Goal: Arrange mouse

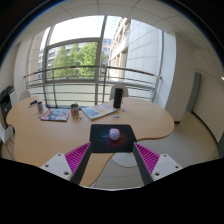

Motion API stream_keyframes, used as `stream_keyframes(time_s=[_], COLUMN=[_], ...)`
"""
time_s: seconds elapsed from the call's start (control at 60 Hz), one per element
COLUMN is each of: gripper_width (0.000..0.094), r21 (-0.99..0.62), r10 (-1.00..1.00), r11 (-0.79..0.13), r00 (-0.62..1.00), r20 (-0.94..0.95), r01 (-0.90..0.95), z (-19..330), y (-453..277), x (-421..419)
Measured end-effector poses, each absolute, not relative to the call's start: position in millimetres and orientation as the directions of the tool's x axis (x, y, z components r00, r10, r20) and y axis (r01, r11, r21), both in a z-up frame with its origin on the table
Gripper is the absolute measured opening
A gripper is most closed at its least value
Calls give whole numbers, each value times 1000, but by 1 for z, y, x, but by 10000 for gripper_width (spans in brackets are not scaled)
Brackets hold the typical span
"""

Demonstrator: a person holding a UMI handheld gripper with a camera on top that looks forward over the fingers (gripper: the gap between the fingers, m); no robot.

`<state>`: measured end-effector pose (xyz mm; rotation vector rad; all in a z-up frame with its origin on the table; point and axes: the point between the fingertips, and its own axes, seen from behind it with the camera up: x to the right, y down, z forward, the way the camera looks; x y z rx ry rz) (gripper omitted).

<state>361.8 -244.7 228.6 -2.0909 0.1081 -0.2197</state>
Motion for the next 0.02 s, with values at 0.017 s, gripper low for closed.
stream_keyframes(time_s=[0.017], gripper_width=[845], r21=[-863], r10=[-167], r11=[-505], r00=[980], r20=[111], r01=[12], z=[229], y=[-245], x=[361])
